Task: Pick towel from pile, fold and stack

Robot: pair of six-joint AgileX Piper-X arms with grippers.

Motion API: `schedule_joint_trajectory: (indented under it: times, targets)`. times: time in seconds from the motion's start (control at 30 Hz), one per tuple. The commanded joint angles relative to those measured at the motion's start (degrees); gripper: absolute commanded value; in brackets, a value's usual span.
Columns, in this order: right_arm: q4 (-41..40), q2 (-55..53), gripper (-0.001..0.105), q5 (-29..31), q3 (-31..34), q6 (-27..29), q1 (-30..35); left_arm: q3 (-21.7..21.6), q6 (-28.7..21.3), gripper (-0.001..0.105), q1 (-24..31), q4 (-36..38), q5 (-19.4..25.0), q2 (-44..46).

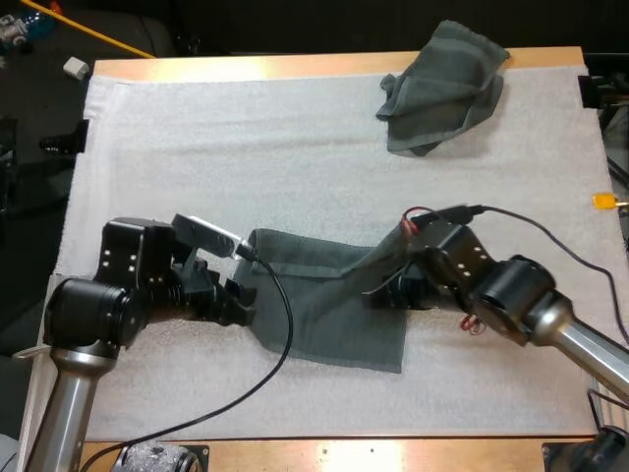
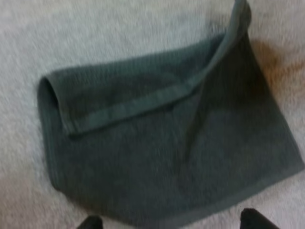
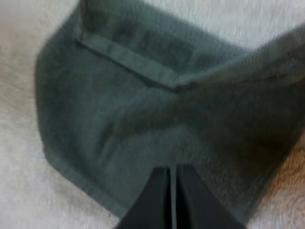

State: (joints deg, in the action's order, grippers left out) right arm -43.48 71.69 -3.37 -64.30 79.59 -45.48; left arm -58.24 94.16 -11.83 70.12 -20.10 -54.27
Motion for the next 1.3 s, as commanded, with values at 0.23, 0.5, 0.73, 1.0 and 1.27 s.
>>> schedule_joint_trajectory:
  times: [0.23,0.5,0.73,1.0,1.27]
  targets:
    - [2.3,7.6,0.000,-1.9,-0.2,-1.0,-0.3,2.4,0.3,0.057,-0.3,0.1,-0.6,0.8]
    - [5.5,16.7,0.000,-5.4,-3.0,-2.2,-0.1,2.4,0.4,0.057,-0.2,0.3,-0.6,0.9]
    - [6.8,25.1,0.000,-7.3,-8.4,-2.9,0.1,2.4,0.4,0.057,-0.3,0.6,-0.6,1.0]
    - [7.6,31.7,0.000,-7.2,-13.6,-3.8,0.2,2.6,0.4,0.057,-0.2,0.4,-0.6,1.0]
    - [8.9,36.8,0.000,-7.5,-15.8,-6.8,0.7,2.6,0.5,0.057,-0.3,0.2,-0.6,0.8]
